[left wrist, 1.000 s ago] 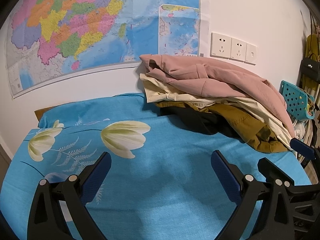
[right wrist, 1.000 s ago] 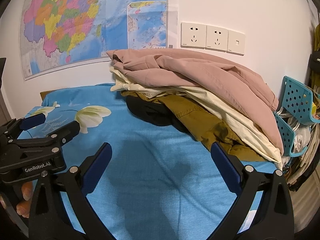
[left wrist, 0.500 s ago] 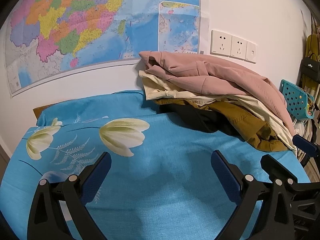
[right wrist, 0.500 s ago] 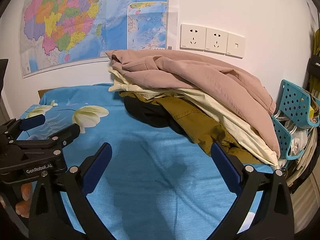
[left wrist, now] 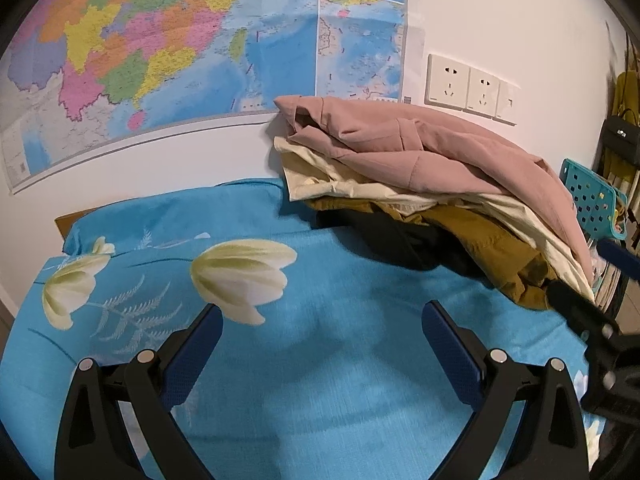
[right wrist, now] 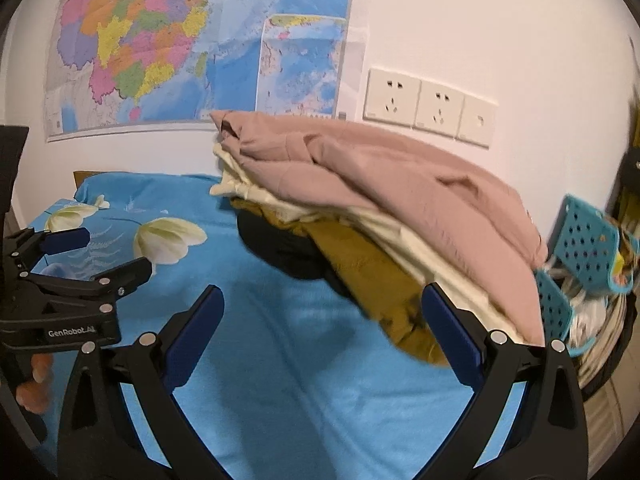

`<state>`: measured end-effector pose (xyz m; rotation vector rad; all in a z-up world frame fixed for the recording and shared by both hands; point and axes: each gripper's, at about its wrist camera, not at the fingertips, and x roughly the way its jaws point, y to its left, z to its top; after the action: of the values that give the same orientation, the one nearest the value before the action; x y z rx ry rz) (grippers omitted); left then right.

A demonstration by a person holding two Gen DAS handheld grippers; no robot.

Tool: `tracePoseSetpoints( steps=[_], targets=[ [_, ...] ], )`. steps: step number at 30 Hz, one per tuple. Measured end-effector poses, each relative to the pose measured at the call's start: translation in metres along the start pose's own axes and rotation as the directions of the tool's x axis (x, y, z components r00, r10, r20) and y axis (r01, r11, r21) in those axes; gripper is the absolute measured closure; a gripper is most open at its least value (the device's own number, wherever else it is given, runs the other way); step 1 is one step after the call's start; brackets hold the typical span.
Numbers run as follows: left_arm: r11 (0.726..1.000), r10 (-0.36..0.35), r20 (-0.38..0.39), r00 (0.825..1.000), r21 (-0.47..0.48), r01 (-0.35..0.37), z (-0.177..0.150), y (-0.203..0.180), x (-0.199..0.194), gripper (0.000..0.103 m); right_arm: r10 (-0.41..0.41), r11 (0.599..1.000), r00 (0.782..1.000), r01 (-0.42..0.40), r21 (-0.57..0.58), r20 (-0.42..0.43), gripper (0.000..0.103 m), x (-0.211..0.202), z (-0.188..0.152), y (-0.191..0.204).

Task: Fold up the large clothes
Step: 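Grasp the pink jacket on the clothes pile with the right gripper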

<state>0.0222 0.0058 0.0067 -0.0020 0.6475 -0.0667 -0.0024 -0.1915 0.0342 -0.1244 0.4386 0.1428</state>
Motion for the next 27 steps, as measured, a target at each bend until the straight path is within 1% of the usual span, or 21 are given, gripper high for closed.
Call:
tracePoseSetpoints(
  steps=[4, 6, 8, 11, 15, 16, 17, 18, 20, 22, 23, 24, 25, 26, 27],
  targets=[
    [1.0, 0.006, -0.002, 1.0, -0.006, -0.006, 0.018, 0.004, 0.016, 0.007, -0.003, 0.998, 1.0, 0.005, -0.062, 0.03, 0.006, 0.019, 0.027, -0.006],
    [1.0, 0.0, -0.008, 1.0, -0.014, 0.0, 0.025, 0.006, 0.024, 0.007, -0.002, 0.996, 1.0, 0.005, -0.093, 0.03, 0.006, 0.032, 0.039, -0.005],
    [1.0, -0.003, -0.013, 1.0, -0.016, 0.003, 0.032, 0.006, 0.033, 0.007, 0.018, 0.99, 1.0, -0.015, -0.138, 0.022, 0.006, 0.05, 0.055, -0.002],
    [1.0, 0.0, -0.021, 1.0, -0.02, -0.001, 0.042, 0.008, 0.048, 0.007, 0.035, 0.979, 0.999, -0.032, -0.201, 0.012, 0.008, 0.077, 0.076, 0.004],
    [1.0, 0.002, -0.031, 1.0, -0.027, -0.002, 0.052, 0.009, 0.065, 0.007, 0.068, 0.967, 0.997, -0.076, -0.244, -0.041, 0.016, 0.121, 0.102, 0.012],
    [1.0, 0.005, -0.031, 1.0, -0.026, -0.005, 0.054, 0.01, 0.069, 0.007, 0.065, 0.962, 0.996, -0.08, -0.263, -0.064, 0.018, 0.137, 0.109, 0.016],
    [1.0, 0.009, -0.031, 0.999, -0.026, -0.01, 0.056, 0.011, 0.073, 0.007, 0.062, 0.958, 0.996, -0.077, -0.278, -0.065, 0.019, 0.143, 0.113, 0.019],
    [1.0, 0.011, -0.032, 0.999, -0.028, -0.012, 0.058, 0.012, 0.078, 0.007, 0.07, 0.949, 0.995, -0.089, -0.301, -0.072, 0.018, 0.153, 0.116, 0.023],
    [0.999, 0.017, -0.036, 0.999, -0.031, -0.019, 0.061, 0.015, 0.085, 0.007, 0.051, 0.929, 0.992, -0.089, -0.359, -0.114, 0.018, 0.177, 0.12, 0.033],
    [0.999, 0.026, -0.045, 0.999, -0.035, -0.027, 0.064, 0.018, 0.094, 0.007, 0.046, 0.915, 0.991, -0.093, -0.393, -0.127, 0.02, 0.193, 0.123, 0.039],
    [0.999, 0.032, -0.05, 0.998, -0.037, -0.034, 0.064, 0.02, 0.097, 0.007, 0.053, 0.913, 0.989, -0.105, -0.395, -0.14, 0.025, 0.198, 0.125, 0.039],
    [0.999, 0.033, -0.055, 0.998, -0.039, -0.036, 0.065, 0.021, 0.099, 0.007, 0.071, 0.907, 0.983, -0.134, -0.399, -0.169, 0.039, 0.202, 0.127, 0.039],
    [0.998, 0.034, -0.057, 0.998, -0.041, -0.037, 0.065, 0.022, 0.101, 0.007, 0.083, 0.9, 0.98, -0.152, -0.409, -0.183, 0.049, 0.202, 0.128, 0.039],
    [0.998, 0.037, -0.058, 0.998, -0.042, -0.039, 0.065, 0.024, 0.104, 0.007, 0.084, 0.89, 0.979, -0.159, -0.427, -0.188, 0.062, 0.2, 0.129, 0.038],
    [0.998, 0.04, -0.058, 0.997, -0.039, -0.043, 0.066, 0.025, 0.107, 0.007, 0.086, 0.885, 0.979, -0.161, -0.438, -0.187, 0.071, 0.195, 0.129, 0.036]
  ],
)
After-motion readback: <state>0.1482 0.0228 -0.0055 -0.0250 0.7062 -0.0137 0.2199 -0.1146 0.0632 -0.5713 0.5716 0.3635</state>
